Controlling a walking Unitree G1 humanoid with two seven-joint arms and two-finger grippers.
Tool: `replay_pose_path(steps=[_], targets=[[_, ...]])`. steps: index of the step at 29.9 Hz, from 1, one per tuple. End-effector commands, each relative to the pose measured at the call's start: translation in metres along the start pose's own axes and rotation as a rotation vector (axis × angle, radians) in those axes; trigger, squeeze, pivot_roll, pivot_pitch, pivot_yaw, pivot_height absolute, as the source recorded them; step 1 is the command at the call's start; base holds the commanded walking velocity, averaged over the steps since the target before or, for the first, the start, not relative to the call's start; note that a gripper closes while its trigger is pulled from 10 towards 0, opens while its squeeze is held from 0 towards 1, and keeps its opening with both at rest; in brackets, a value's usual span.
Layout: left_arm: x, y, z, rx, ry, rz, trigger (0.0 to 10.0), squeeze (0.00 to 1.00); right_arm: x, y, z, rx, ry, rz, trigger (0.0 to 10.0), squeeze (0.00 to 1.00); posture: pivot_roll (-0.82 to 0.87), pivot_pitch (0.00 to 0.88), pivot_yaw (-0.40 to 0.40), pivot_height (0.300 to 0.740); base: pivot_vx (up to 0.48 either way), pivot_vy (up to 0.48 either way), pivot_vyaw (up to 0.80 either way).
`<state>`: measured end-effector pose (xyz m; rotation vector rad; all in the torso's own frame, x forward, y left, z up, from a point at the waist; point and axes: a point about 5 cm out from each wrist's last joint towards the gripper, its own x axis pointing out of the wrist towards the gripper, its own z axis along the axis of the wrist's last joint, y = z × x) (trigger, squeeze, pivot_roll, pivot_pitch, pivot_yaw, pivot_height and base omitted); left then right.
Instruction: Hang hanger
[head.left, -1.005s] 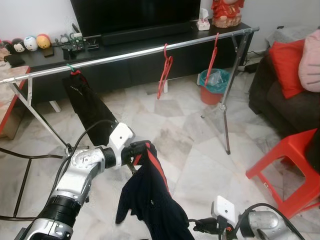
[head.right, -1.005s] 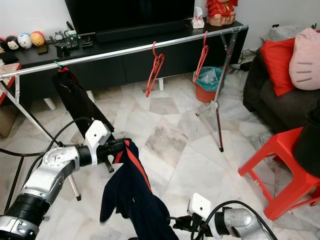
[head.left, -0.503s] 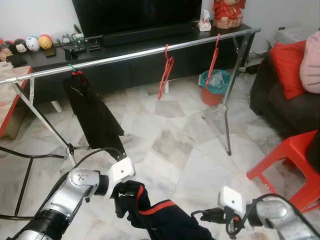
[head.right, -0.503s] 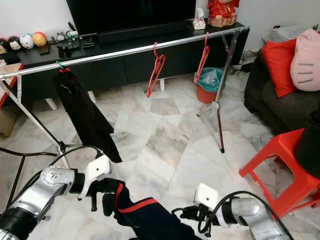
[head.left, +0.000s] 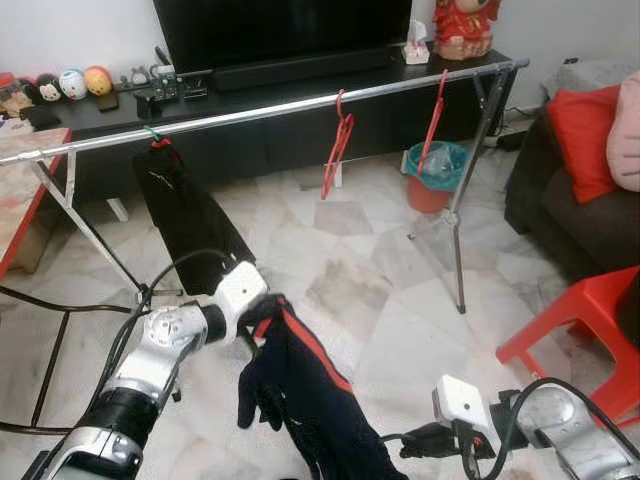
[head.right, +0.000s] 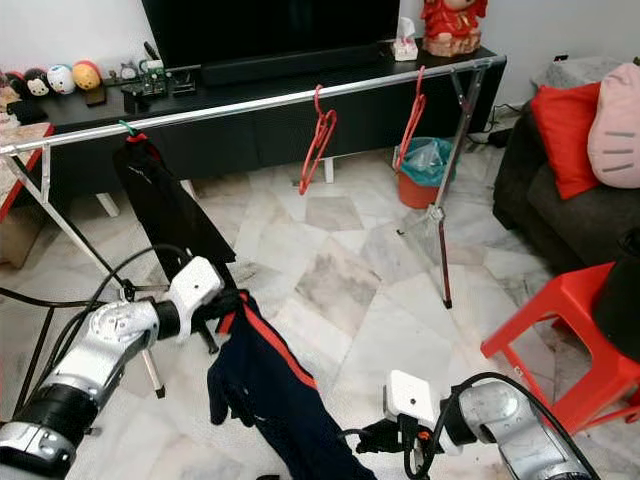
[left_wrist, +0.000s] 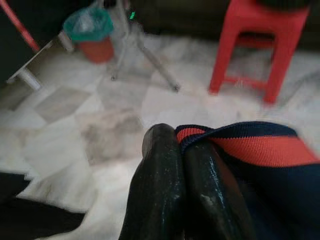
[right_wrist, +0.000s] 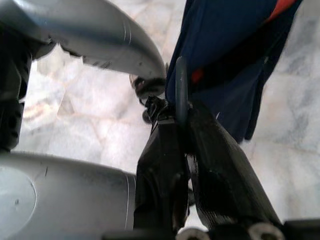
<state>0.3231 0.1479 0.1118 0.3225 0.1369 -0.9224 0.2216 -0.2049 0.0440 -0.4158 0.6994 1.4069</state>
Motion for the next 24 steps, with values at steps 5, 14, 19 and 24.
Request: replay_pose_path(steps=[5,14,19,24], targets=[[-0.002,-0.014,0.015,-0.073,-0.078,-0.218,10.0,0.0,0.005,-0.006,0.004,-0.034,0.004,-0.048,0.0,0.0,-0.02,0.021,0.053,0.74,0.0,0.0,0.0],[-0.005,-0.032,0.021,-0.112,-0.048,-0.426,10.0,0.0,0.011,-0.026,0.017,-0.088,-0.005,-0.173,0.0,0.0,-0.01,0.023,0.055,0.74,0.0,0.0,0.0],[-0.007,-0.034,0.022,-0.105,-0.038,-0.463,10.0,0.0,0.011,-0.035,0.018,-0.081,-0.002,-0.254,0.0,0.0,-0.01,0.023,0.055,0.74,0.0,0.0,0.0],[-0.011,-0.031,0.034,-0.116,-0.071,-0.465,10.0,0.0,0.007,-0.053,0.017,-0.074,0.01,-0.428,0.0,0.0,0.0,0.026,0.056,0.74,0.0,0.0,0.0]])
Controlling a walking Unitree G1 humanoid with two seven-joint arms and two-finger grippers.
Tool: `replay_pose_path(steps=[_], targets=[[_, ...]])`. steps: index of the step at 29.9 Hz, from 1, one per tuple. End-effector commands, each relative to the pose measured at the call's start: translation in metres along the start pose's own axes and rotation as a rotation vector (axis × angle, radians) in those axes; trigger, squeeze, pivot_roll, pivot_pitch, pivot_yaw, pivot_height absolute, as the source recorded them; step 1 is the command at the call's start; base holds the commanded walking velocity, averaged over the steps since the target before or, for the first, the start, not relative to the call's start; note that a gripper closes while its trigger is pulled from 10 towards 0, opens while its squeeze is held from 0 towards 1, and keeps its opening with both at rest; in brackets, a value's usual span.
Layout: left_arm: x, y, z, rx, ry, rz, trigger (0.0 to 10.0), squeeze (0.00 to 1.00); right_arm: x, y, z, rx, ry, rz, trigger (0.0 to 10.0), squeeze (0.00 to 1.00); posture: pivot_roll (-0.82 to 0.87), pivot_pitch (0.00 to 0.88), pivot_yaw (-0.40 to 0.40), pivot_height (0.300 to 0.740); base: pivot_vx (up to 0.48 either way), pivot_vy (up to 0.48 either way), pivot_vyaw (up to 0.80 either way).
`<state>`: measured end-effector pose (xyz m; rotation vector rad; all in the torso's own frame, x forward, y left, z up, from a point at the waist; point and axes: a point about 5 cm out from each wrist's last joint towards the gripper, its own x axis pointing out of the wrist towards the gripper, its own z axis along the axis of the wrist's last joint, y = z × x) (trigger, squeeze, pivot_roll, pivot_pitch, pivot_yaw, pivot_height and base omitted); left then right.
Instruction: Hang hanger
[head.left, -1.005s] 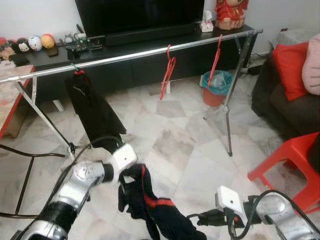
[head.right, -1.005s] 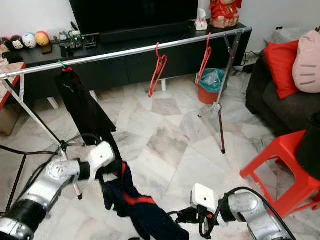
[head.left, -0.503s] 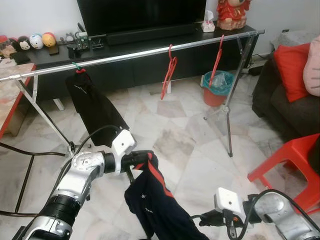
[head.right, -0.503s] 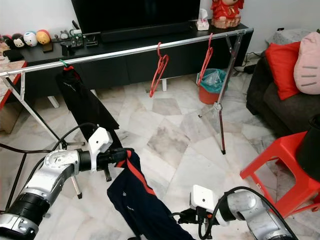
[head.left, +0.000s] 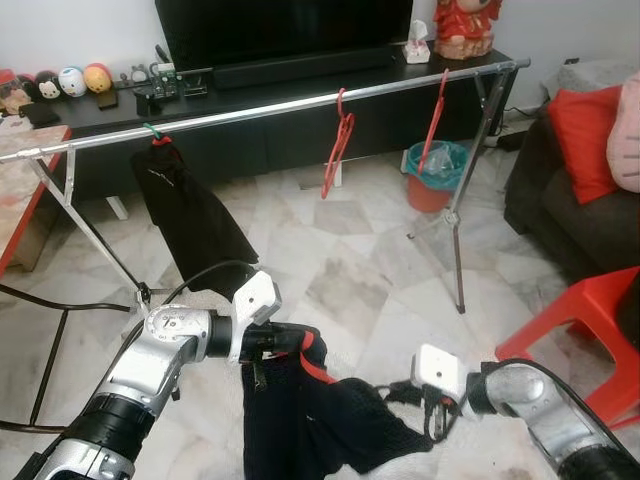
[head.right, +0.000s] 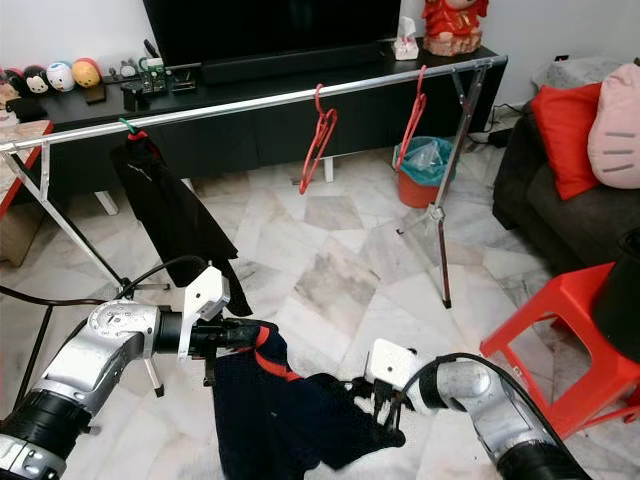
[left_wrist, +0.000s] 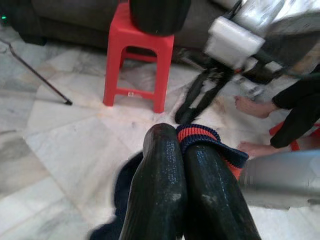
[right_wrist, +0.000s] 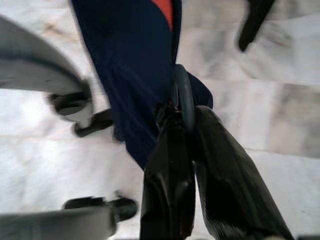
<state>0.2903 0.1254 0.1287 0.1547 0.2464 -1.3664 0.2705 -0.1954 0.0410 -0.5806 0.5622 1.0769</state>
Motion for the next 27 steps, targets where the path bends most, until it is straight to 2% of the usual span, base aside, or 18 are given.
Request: replay_pose_path(steps=[1,4,8,10,12,16,18,22,23,24,27], targets=[[-0.005,0.0,0.013,0.024,-0.038,-0.011,10.0,0.0,0.0,-0.009,0.003,-0.009,-0.017,-0.077,0.0,0.0,0.0,0.026,0.056,0.74,0.0,0.0,0.0],[-0.005,0.0,0.014,0.025,-0.04,-0.014,10.0,0.0,0.001,-0.01,0.004,-0.012,-0.02,-0.09,0.0,0.0,0.0,0.026,0.056,0.74,0.0,0.0,0.0],[-0.004,-0.004,0.021,0.022,-0.057,-0.061,10.0,0.0,0.004,-0.029,0.006,-0.003,0.011,-0.301,0.0,0.0,0.0,0.025,0.061,0.74,0.0,0.0,0.0],[-0.004,-0.004,0.021,0.023,-0.055,-0.065,10.0,0.0,0.004,-0.032,0.006,-0.001,0.024,-0.339,0.0,0.0,0.0,0.025,0.061,0.74,0.0,0.0,0.0],[-0.003,-0.006,0.021,0.027,-0.047,-0.075,10.0,0.0,0.005,-0.039,0.006,0.043,0.019,-0.411,0.0,0.0,0.0,0.027,0.06,0.74,0.0,0.0,0.0],[-0.003,-0.007,0.021,0.026,-0.041,-0.077,10.0,0.0,0.01,-0.041,0.015,0.105,-0.051,-0.418,0.0,0.0,0.0,0.028,0.062,0.74,0.0,0.0,0.0],[0.0,-0.007,0.021,0.029,-0.036,-0.066,10.0,0.0,0.016,-0.035,0.023,0.112,-0.114,-0.347,0.0,0.0,0.0,0.027,0.063,0.74,0.0,0.0,0.0],[0.006,-0.002,0.018,0.051,-0.031,-0.007,10.0,0.0,0.022,-0.007,0.032,0.084,-0.214,-0.068,0.0,0.0,0.0,0.026,0.062,0.74,0.0,0.0,0.0],[0.006,-0.002,0.018,0.051,-0.031,-0.007,10.0,0.0,0.022,-0.007,0.032,0.084,-0.214,-0.068,0.0,0.0,0.0,0.026,0.062,0.74,0.0,0.0,0.0],[0.008,0.004,0.018,0.073,-0.041,0.062,10.0,0.0,0.021,0.004,0.03,0.063,-0.208,0.03,0.0,0.0,0.0,0.025,0.06,0.74,0.0,0.0,0.0],[0.008,0.007,0.019,0.083,-0.048,0.094,10.0,0.0,0.021,0.007,0.029,0.055,-0.197,0.056,0.0,0.0,0.0,0.025,0.06,0.74,0.0,0.0,0.0]])
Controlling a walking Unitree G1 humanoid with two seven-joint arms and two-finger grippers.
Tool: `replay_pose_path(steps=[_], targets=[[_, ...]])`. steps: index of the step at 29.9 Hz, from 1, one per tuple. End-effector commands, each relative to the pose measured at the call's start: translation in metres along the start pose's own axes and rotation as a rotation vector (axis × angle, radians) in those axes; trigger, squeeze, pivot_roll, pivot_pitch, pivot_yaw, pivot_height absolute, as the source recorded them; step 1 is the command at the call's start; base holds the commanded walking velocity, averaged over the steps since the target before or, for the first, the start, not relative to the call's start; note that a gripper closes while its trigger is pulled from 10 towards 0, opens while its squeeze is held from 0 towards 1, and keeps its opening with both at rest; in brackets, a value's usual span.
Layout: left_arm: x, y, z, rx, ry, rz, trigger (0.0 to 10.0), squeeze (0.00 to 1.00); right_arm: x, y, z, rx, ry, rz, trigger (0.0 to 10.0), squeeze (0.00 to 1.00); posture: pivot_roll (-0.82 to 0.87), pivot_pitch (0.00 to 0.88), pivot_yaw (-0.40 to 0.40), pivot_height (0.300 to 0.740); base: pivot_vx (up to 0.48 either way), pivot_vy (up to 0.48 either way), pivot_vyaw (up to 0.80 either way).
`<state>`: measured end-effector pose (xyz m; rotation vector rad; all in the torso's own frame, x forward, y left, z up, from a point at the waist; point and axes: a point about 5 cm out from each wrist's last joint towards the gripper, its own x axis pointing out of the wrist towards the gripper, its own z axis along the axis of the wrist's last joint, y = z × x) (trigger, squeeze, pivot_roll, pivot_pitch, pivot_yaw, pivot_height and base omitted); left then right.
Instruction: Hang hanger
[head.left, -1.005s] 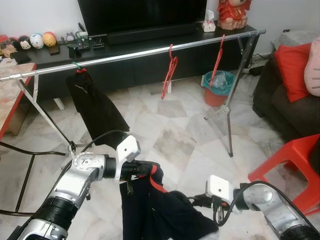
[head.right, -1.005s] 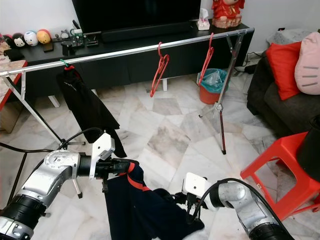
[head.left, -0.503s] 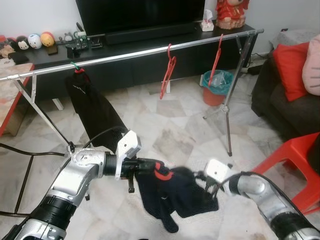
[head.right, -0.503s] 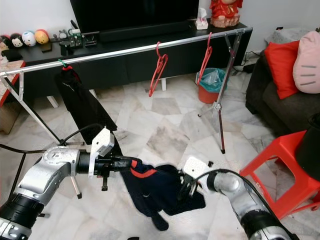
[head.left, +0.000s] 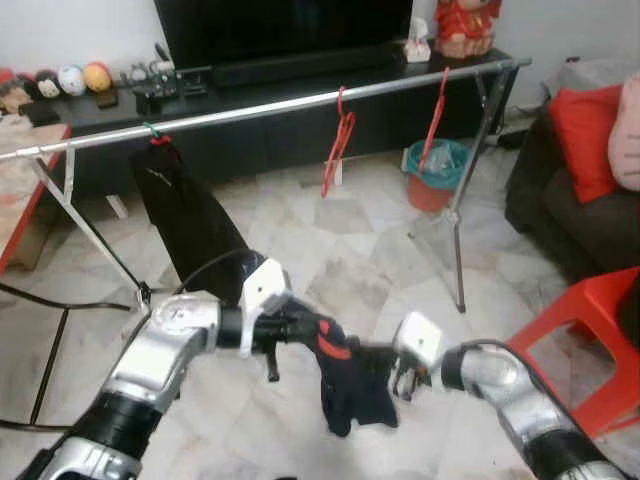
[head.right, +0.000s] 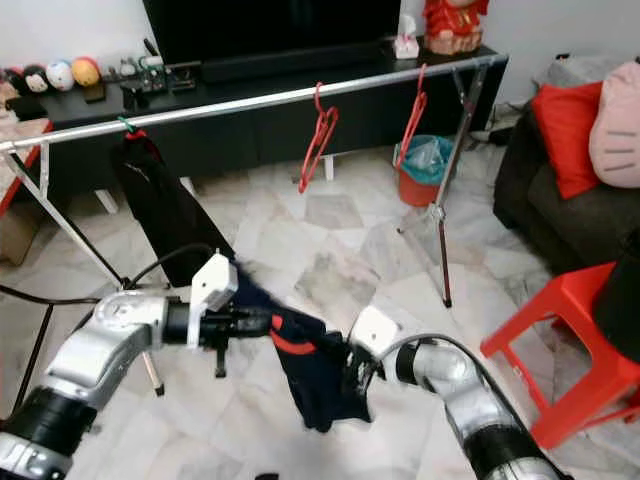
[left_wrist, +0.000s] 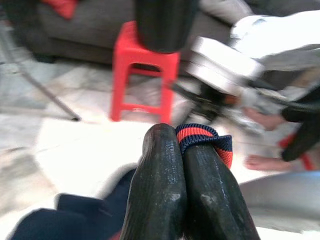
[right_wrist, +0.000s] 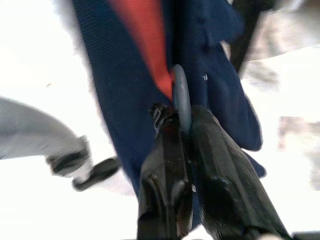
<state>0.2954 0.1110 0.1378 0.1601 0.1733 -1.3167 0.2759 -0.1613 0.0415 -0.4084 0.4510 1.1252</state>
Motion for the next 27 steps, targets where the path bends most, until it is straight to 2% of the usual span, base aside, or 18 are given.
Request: replay_pose_path(steps=[1,3,6,12,14,20,25,27], targets=[[-0.003,0.008,0.009,0.048,-0.013,0.05,10.0,0.0,-0.004,0.0,0.001,-0.023,0.014,0.028,0.0,0.0,0.0,0.026,0.061,0.74,0.0,0.0,0.0],[-0.004,0.011,0.016,0.043,-0.05,0.063,10.0,0.0,-0.008,0.001,-0.008,-0.047,0.074,0.032,0.0,0.0,0.0,0.025,0.061,0.74,0.0,0.0,0.0],[-0.004,0.008,0.016,0.036,-0.041,0.026,10.0,0.0,-0.007,-0.001,-0.007,-0.034,0.063,0.02,0.0,0.0,0.0,0.025,0.062,0.74,0.0,0.0,0.0],[-0.002,0.006,0.012,0.033,-0.041,0.022,10.0,0.0,-0.006,-0.003,0.001,-0.021,0.026,0.009,0.0,0.0,0.0,0.026,0.062,0.74,0.0,0.0,0.0],[-0.002,0.006,0.003,0.052,0.012,0.029,10.0,0.0,-0.006,0.005,0.007,-0.01,-0.024,0.094,0.0,0.0,0.0,0.026,0.062,0.74,0.0,0.0,0.0],[-0.003,0.003,-0.009,0.063,0.087,0.005,10.0,0.0,-0.013,0.009,0.012,-0.001,-0.057,0.163,0.0,0.0,0.0,0.025,0.062,0.74,0.0,0.0,0.0],[-0.003,0.002,-0.017,0.047,0.114,-0.004,10.0,0.0,-0.015,0.016,0.013,0.004,-0.06,0.221,0.0,0.0,-0.01,0.025,0.064,0.74,0.0,0.0,0.0],[-0.004,0.006,-0.017,0.049,0.103,0.036,10.0,0.0,-0.018,0.02,0.011,0.01,-0.038,0.256,0.0,0.0,0.0,0.026,0.064,0.74,0.0,0.0,0.0]])
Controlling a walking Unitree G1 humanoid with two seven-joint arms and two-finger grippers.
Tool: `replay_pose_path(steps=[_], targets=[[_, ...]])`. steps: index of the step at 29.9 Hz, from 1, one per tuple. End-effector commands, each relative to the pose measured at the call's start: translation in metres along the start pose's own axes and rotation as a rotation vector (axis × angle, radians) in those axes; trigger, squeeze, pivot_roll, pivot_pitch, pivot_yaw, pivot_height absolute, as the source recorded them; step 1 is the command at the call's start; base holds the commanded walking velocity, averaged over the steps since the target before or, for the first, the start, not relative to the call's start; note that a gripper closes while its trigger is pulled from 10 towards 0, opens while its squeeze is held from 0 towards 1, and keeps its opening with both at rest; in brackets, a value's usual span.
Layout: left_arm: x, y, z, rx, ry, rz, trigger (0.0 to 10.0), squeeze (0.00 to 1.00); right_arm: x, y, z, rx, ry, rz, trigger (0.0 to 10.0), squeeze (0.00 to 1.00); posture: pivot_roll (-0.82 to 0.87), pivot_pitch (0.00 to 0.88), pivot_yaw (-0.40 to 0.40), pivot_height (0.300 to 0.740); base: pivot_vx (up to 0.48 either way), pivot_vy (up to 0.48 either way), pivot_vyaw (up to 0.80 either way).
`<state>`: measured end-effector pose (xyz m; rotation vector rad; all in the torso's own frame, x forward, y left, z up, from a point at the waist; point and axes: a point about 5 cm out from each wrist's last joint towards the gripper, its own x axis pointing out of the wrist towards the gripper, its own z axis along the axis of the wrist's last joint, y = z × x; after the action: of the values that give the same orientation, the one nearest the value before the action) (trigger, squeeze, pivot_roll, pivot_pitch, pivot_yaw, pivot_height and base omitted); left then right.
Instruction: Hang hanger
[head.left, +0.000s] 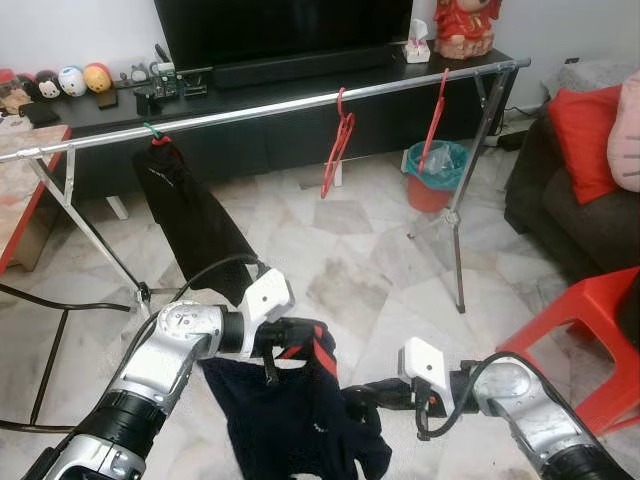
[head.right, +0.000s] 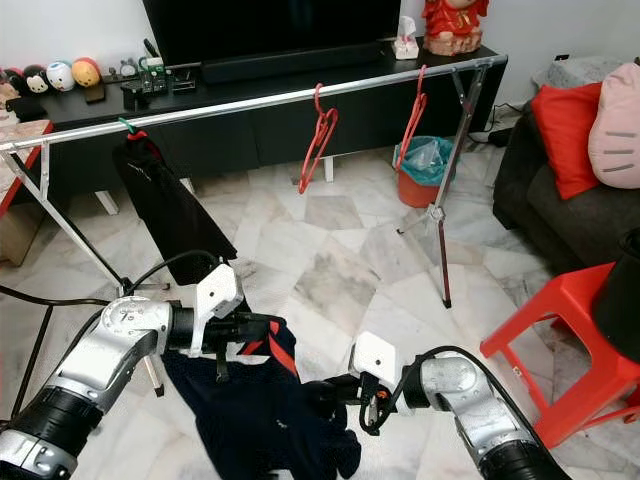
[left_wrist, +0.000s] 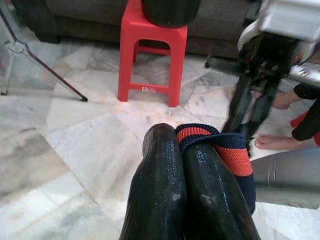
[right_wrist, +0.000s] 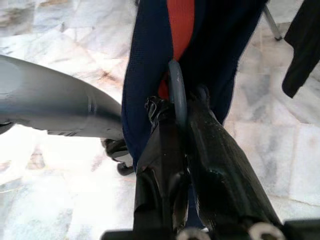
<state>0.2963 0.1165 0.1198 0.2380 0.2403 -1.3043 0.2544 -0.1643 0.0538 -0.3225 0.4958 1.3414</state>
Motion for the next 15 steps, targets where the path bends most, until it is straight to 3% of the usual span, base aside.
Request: replay_pose_path(steps=[1,10,15], targets=[[-0.003,0.004,0.002,0.03,0.009,0.03,10.0,0.0,-0.001,0.003,0.005,-0.017,-0.007,0.03,0.0,0.0,0.0,0.026,0.064,0.74,0.0,0.0,0.0],[-0.009,0.025,0.003,0.057,-0.007,0.198,10.0,0.0,-0.009,0.015,-0.007,0.0,0.064,0.097,0.0,0.0,-0.01,0.025,0.065,0.74,0.0,0.0,0.0],[-0.008,0.02,-0.004,0.049,0.026,0.15,10.0,0.0,-0.01,0.015,-0.006,0.002,0.062,0.095,0.0,0.0,-0.01,0.025,0.065,0.74,0.0,0.0,0.0]])
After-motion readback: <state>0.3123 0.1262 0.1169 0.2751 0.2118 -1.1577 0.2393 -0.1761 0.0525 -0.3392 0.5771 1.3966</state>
